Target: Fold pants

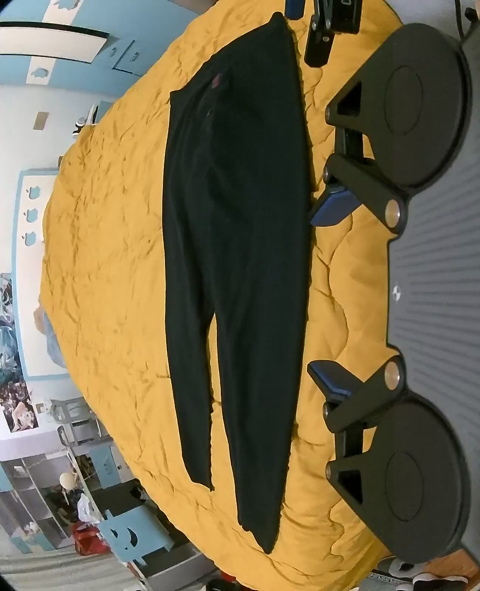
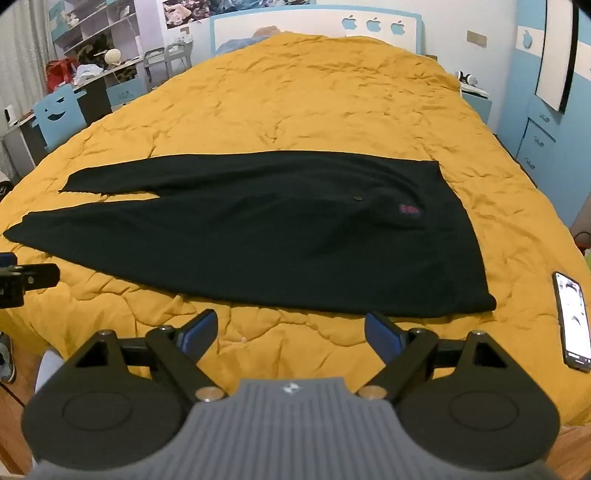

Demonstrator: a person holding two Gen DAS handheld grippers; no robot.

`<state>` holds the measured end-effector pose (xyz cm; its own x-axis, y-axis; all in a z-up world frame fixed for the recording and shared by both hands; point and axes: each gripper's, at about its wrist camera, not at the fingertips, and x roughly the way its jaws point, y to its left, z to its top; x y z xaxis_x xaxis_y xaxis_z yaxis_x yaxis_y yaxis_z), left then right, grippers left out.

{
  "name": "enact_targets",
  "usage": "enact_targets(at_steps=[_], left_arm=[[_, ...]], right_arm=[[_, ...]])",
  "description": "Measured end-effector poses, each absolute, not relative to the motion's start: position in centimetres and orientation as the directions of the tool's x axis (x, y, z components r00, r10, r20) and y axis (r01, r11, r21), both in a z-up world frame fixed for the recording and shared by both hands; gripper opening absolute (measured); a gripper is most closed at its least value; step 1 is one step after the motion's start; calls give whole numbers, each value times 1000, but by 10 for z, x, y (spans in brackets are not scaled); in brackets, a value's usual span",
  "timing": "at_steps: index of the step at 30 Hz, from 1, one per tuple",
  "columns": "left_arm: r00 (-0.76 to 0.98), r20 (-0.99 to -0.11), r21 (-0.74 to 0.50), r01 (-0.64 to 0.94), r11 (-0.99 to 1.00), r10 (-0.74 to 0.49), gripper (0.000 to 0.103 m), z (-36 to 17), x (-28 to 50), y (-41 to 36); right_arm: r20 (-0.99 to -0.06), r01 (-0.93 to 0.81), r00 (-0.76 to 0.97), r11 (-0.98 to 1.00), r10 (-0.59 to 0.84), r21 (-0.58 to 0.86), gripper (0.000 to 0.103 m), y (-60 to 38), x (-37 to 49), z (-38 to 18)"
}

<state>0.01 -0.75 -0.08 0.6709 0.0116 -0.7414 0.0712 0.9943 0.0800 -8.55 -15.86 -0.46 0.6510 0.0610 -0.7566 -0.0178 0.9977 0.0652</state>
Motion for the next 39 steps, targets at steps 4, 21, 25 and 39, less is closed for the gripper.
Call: enact_targets(at_steps=[4,21,25,39], left_arm=[[672,-740,83,83,993,5,96,-1,-2,-11],[670,-742,82,96,992,-4,96,-3,-3,-17],[672,-740,79,100,992,-9,96,-2,-5,-16],[672,-740,74,112,991,-21,96,-4,-5,-14]], right_arm=[[-755,-35,651,997,79,75,83,-155,-86,-4],[-767,-62,633,994,105,84,83,-136,-88,-1],[-769,-60,631,995,101,82,83,-136,-88,0],[-772,-44,630,996,86,76,83,-135,-89,1]])
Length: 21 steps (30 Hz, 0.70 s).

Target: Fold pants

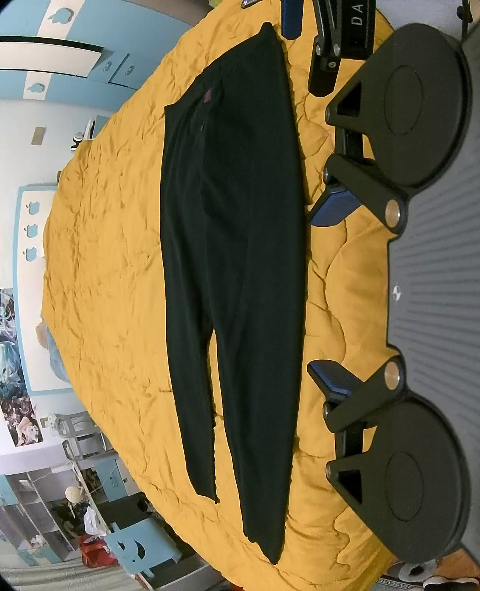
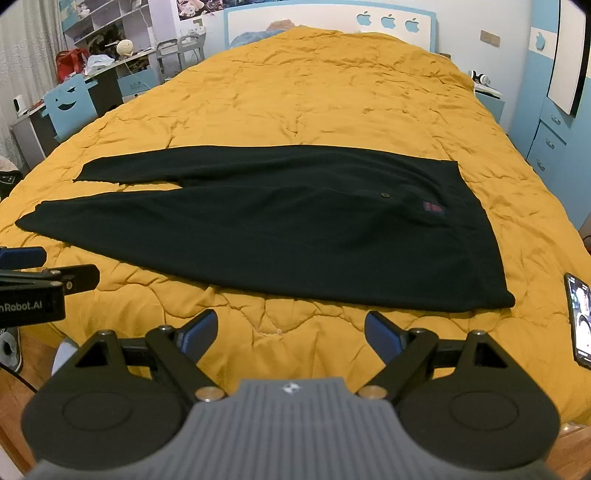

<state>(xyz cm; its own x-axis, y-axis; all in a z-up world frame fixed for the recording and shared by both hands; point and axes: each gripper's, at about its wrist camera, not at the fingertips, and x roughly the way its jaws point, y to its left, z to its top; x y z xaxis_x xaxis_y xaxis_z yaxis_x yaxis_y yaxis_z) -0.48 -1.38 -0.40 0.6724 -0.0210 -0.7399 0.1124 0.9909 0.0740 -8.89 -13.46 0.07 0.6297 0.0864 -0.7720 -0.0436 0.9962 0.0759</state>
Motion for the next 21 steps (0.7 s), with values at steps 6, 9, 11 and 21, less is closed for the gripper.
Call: enact_targets(at_steps=[6,9,11,21], left_arm=[[672,-740,75,114,991,-21,96,-4,-5,-14],[673,-740,74,112,991,-21,96,-4,-5,-14],[673,-739,75,112,991,-20,96,-4,-5,-14],[673,-740,75,112,991,-20,96,-4,-5,-14]], right_arm=[[-772,-45,630,996,84,72,83,-135,-89,1],[-771,-46,632,997,83,70,83,-134,-90,1],[-771,-46,631,996,84,71,83,-134,-90,1],[-771,-46,631,996,84,70,83,-134,-90,1]])
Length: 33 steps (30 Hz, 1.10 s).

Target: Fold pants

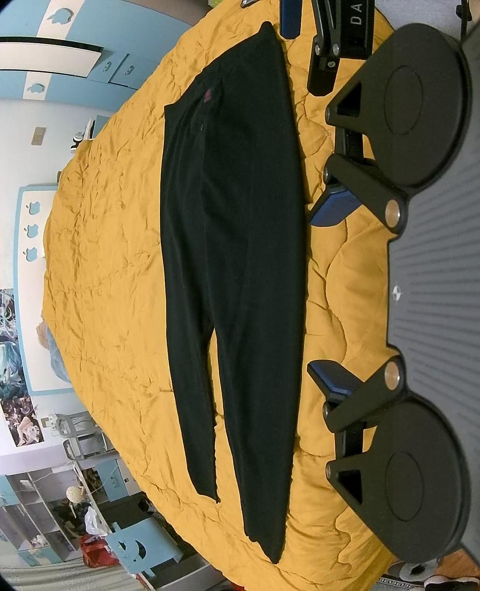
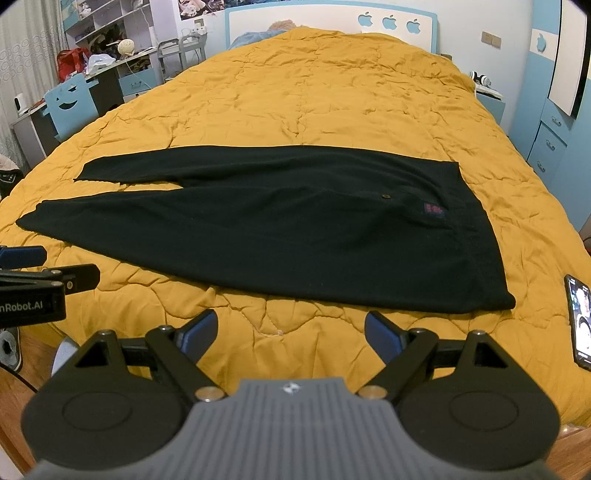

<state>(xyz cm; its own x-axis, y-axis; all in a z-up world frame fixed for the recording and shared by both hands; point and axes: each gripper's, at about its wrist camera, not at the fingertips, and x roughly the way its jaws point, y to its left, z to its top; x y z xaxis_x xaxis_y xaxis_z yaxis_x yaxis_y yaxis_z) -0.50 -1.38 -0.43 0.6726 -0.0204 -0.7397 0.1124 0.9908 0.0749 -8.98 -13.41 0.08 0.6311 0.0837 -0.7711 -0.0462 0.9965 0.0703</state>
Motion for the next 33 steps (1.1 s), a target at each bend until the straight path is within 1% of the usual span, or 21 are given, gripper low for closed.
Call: enact_targets(at_steps=[20,22,27,30,33], left_arm=[[672,-740,72,113,991,-23,95,-5,-5,-14],[673,-739,64,118,991,-32,91,-6,-4,-12],[685,-727,49,115,992,-44,85,-7,1,1],[699,-714,35,98,995,-43,79,-6,8,16],[709,-704,17,70,997,-38,74,-5,16,34]], right_arm=[[-773,-45,628,996,88,77,83,-133,-89,-1],[-772,-42,630,996,88,79,83,-134,-88,-2],[-745,-31,662,995,88,90,83,-143,-88,0],[-703,-30,708,997,68,66,83,-151,-88,2],[-643,-48,763,998,67,47,83,-164,-88,2]])
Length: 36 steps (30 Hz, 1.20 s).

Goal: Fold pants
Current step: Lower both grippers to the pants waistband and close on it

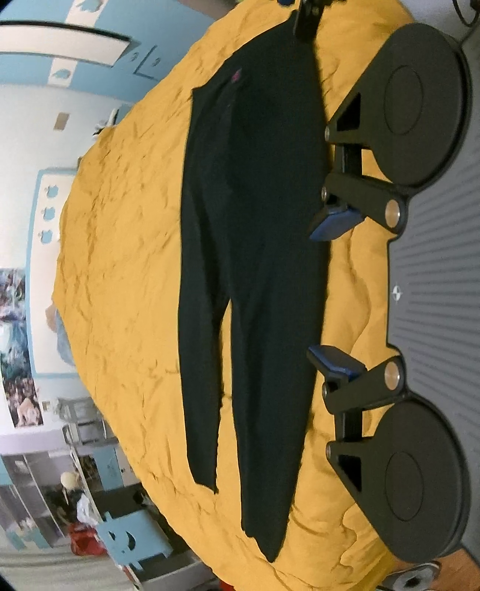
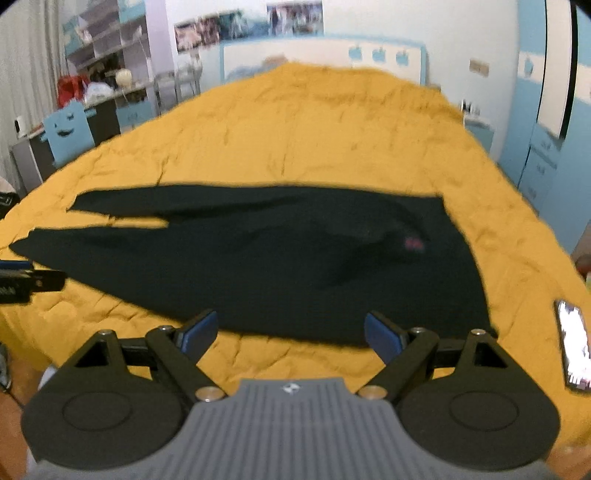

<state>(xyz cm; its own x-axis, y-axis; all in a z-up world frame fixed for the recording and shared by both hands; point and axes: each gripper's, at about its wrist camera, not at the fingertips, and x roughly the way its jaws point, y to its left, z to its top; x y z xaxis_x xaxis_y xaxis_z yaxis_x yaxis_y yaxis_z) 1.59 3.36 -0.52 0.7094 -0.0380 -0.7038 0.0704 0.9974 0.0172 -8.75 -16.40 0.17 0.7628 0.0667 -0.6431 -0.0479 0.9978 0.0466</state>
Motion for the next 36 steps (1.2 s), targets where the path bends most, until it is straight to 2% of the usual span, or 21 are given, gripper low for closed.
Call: enact_targets(at_steps=[5,10,14,15,17,19,21,25,30,32,34,36], left_arm=[[771,-636,109,41,993,38,68,-1,28,63],[815,-575,218,69,974,71,65,-2,38,82],[822,-557,407,147,901,118,67,-23,45,96],[812,-570,450,182,874,124,67,-31,47,101],[788,-599,507,238,828,140,67,-50,50,112],[763,-624,561,285,777,171,67,-72,55,122],[736,-638,611,308,729,224,67,-93,61,130],[733,-602,708,308,635,316,67,-119,74,137],[745,-568,742,281,609,348,67,-132,88,131],[757,-542,755,249,607,365,62,-134,93,130],[765,-527,747,209,631,371,39,-132,96,129],[746,-551,717,195,669,373,25,-131,102,127]], right_arm=[[-574,-134,811,991,116,10,83,-189,-82,-5],[-603,-153,796,982,56,-112,83,-210,-68,-20],[-661,-131,749,989,51,-73,82,-241,-55,-33],[-677,-124,734,990,50,-61,80,-249,-53,-36],[-710,-123,703,990,42,-63,70,-259,-47,-46],[-742,-138,670,986,25,-92,54,-266,-43,-56],[-759,-164,650,978,11,-126,52,-271,-41,-64],[-782,-228,624,955,-8,-192,49,-276,-37,-74],[-798,-325,602,907,-18,-266,49,-273,-37,-83],[-801,-382,599,871,-22,-309,49,-270,-40,-86],[-803,-429,596,832,-31,-351,50,-267,-44,-89],[-800,-455,598,799,-53,-393,50,-267,-47,-94]])
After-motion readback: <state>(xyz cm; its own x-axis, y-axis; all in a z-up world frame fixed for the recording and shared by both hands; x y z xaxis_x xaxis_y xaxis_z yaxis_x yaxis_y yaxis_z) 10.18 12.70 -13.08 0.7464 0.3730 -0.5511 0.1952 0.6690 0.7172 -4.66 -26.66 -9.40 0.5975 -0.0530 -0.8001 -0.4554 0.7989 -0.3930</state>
